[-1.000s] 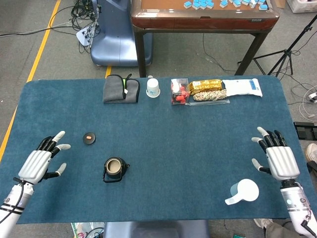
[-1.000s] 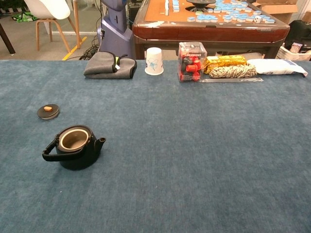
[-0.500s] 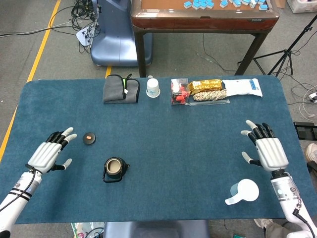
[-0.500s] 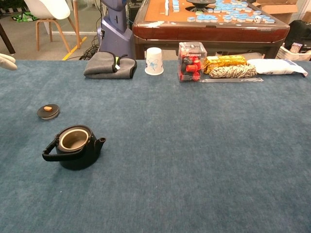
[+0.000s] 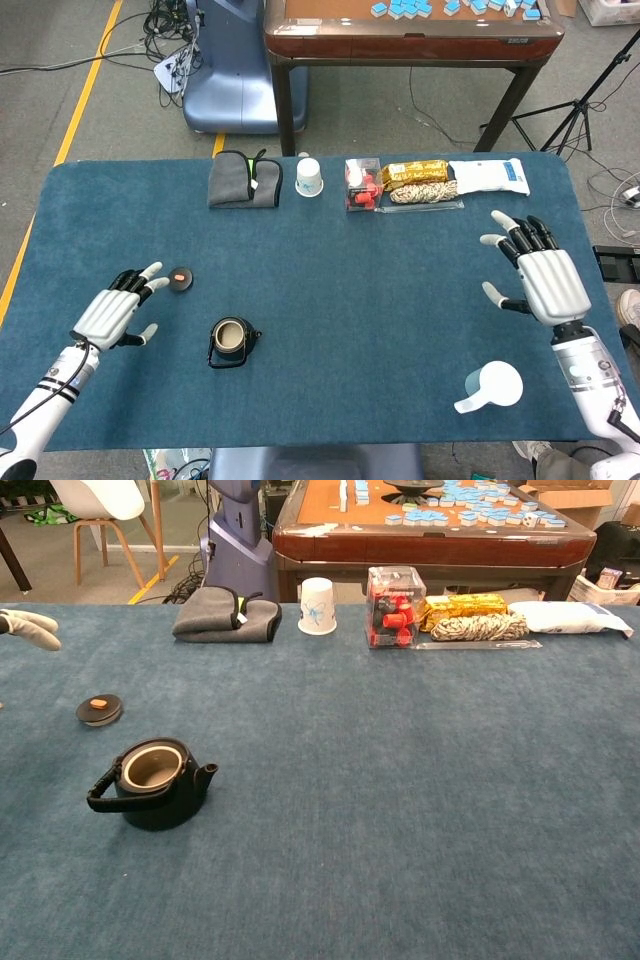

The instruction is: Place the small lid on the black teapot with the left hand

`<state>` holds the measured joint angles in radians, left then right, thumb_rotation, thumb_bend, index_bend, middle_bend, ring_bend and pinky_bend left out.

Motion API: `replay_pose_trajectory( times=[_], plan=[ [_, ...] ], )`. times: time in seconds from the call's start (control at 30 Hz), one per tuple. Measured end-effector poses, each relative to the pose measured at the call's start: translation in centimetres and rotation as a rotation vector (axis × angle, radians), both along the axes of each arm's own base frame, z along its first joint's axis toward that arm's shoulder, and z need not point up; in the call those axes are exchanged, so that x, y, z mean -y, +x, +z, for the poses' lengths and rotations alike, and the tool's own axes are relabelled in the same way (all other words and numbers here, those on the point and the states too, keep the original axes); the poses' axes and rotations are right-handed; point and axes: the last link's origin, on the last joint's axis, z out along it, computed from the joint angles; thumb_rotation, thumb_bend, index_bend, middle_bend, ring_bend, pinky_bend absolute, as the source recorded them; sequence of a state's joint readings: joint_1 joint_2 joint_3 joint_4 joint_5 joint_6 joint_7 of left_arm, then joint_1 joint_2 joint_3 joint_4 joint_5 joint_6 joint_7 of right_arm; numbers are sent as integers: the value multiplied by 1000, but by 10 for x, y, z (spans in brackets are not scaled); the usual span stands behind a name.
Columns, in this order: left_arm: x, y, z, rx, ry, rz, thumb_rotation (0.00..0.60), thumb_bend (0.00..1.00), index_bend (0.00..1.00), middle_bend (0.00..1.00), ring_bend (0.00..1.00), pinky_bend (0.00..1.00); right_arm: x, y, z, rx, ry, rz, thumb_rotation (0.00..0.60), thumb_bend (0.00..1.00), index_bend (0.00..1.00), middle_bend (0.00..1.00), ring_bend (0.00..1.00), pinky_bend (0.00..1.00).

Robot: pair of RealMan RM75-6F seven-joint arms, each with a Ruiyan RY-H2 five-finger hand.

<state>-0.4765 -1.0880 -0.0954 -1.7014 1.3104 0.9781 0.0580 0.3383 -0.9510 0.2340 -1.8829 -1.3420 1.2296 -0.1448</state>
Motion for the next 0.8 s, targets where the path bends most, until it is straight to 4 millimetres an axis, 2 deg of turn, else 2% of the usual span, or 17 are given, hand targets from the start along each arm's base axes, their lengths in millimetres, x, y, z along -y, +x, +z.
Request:
replay_pose_trajectory(
  times=[0.8],
  plan=[
    [-49, 6, -23, -43, 0, 12, 600, 345, 179, 0, 0, 0, 22, 3, -16, -21, 35, -2, 600, 290, 265, 104, 97, 38]
  ],
)
